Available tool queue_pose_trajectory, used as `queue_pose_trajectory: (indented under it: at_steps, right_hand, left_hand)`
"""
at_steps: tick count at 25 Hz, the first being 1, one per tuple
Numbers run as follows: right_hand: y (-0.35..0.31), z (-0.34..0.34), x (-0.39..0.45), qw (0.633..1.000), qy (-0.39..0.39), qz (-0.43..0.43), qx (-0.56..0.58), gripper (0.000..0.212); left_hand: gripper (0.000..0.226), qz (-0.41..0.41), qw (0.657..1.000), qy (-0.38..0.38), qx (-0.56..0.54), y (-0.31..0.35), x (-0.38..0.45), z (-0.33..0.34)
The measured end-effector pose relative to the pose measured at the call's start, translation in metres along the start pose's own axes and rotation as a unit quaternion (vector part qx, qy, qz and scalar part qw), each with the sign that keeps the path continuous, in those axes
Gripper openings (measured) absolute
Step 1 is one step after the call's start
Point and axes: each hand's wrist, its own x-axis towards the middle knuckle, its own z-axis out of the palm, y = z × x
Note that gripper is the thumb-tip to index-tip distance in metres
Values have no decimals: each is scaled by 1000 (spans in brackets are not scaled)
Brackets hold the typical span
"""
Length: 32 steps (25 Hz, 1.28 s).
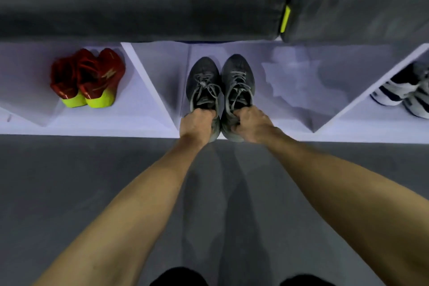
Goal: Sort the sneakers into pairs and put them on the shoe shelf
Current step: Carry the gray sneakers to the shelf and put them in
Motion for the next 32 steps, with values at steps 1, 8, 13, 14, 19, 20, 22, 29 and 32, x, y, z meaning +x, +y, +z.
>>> queue_pose_trajectory:
  at_steps: [1,8,13,14,19,20,22,29,32]
  right_hand:
    - [1,4,19,1000,7,-1,-9,37]
    - [-1,22,112,1000,18,-5,-19,39]
    - [6,30,152,999,19,-28,-4,28]
    - [7,29,158,999,20,-38,3,26]
    - [12,30,167,999,20,-43,5,25]
    - [13,31,165,999,16,-44,0,28]
    - [13,33,157,998,20,-58,-13,38]
    - [3,18,66,998,25,-46,-36,88]
    - [-14,-10,-8,998,-52,-21,-42,84]
  left_hand:
    - [21,-2,1000,4,-6,-5,16,6]
    - [30,-16,999,-28,1,-43,93,28]
    - [23,14,1000,-16,-8,-55,130,32]
    - [21,22,1000,-5,-12,-56,134,33]
    - [22,23,1000,-10,-17,-58,139,34]
    - [25,17,1000,-19,-13,-57,138,33]
    - [42,9,1000,-27,-7,-57,131,32]
    - [96,-7,996,-86,-19,-42,47,0]
    - [85,-9,987,-159,-9,-28,-17,-44]
